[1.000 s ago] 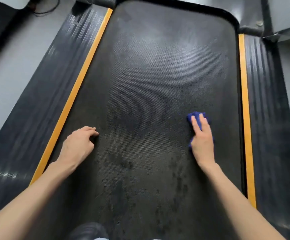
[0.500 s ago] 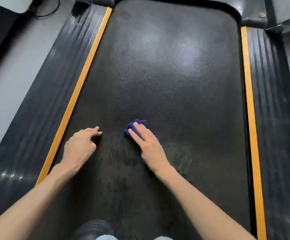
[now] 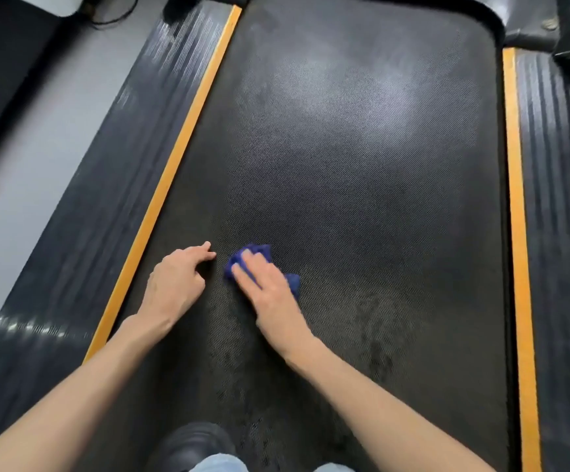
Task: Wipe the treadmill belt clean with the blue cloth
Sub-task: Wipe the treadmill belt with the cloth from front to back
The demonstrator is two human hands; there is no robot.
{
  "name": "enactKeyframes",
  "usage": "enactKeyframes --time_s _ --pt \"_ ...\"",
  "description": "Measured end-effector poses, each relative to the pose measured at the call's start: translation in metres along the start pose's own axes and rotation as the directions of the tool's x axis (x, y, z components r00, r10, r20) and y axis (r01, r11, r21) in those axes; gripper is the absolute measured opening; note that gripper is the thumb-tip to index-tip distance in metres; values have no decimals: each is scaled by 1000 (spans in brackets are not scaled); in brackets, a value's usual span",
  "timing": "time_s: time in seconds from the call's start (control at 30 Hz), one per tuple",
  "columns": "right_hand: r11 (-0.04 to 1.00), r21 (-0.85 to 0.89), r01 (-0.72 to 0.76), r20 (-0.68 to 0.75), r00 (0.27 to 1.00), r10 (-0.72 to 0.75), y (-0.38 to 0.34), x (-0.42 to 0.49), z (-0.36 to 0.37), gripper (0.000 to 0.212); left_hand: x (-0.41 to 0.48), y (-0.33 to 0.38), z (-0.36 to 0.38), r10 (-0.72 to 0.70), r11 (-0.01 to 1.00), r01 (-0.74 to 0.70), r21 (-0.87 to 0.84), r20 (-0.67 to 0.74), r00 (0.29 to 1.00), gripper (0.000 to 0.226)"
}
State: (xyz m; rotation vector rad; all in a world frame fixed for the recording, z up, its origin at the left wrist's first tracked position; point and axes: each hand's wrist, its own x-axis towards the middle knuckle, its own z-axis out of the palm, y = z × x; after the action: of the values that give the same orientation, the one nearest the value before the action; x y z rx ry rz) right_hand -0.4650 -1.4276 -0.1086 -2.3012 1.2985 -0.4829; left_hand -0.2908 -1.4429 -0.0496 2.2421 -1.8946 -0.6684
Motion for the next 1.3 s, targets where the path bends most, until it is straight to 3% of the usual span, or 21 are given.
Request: enactKeyframes --time_s 0.1,0.2,0.27,0.33,0.37,0.47,0.5,0.57,0.63,0.67,0.73,0.8,0.83,0.87,0.93,1.0,1.07,1.13,1.2,1.23,1.3 --pt "975 -15 223 77 972 -222 33 -4 -15 49 -8 -8 0 6 994 -12 -104 -57 998 50" --pt "991 -31 -133 -104 986 129 102 4 -58 60 -23 -15 -1 -3 997 -5 -80 -94 996 44" --pt "920 17 -392 -193 901 388 123 16 -81 73 -33 -24 -2 15 999 -18 -31 -94 995 40" --pt "855 49 -516 -271 817 509 107 35 -73 70 -42 -34 -5 -11 1000 10 -15 -77 997 38" --pt "869 50 -493 -266 832 487 88 43 -60 68 -46 -39 -7 -31 999 30 -15 -72 997 38" --pt "996 54 -76 11 997 76 18 44 -3 73 -52 -46 -9 -44 999 44 -8 -48 998 41" --pt "991 64 117 149 981 -125 2 40 10 77 -53 -47 -8 -42 999 42 5 -45 998 42" --pt "907 108 407 330 846 -419 1 44 14 81 -53 -47 -8 -35 999 36 12 -38 999 43" --pt "862 53 504 355 797 -488 21 65 -3 81 -52 -46 -11 -31 999 31 11 -23 999 43" --pt "889 20 457 306 844 -441 33 80 -10 80 -52 -46 -12 -36 999 36 12 -7 999 43" --pt "992 11 129 132 983 -130 49 114 -28 76 -51 -46 -14 -43 999 43 0 30 999 44" --pt "979 32 -201 5 980 201 39 138 -31 73 -52 -48 -15 -44 999 45 -13 72 996 46" --pt "966 58 -250 13 968 250 25 141 -26 72 -52 -50 -15 -44 999 46 -16 83 996 46" --pt "979 75 -189 48 981 186 12 138 -17 71 -54 -53 -15 -41 999 43 -23 85 996 46" --pt "975 129 181 243 947 -208 -13 111 6 66 -57 -58 -13 -24 999 27 -37 72 997 44" --pt "826 184 533 403 725 -558 -21 90 16 67 -63 -64 -12 -5 999 8 -42 63 998 41" --pt "738 149 658 440 624 -645 -12 106 5 72 -71 -67 -13 9 999 -4 -47 90 996 40" --pt "829 40 558 393 754 -526 -5 134 0 74 -77 -68 -13 22 999 -18 -38 108 994 39" --pt "965 -44 259 235 941 -242 -4 157 -3 72 -81 -69 -12 25 1000 -24 -13 99 995 40" --pt "990 -59 127 169 979 -116 -10 160 -4 69 -81 -70 -12 22 1000 -23 2 92 995 41" --pt "991 -62 121 161 981 -109 -30 150 -3 62 -81 -73 -12 13 1000 -13 4 105 994 46"
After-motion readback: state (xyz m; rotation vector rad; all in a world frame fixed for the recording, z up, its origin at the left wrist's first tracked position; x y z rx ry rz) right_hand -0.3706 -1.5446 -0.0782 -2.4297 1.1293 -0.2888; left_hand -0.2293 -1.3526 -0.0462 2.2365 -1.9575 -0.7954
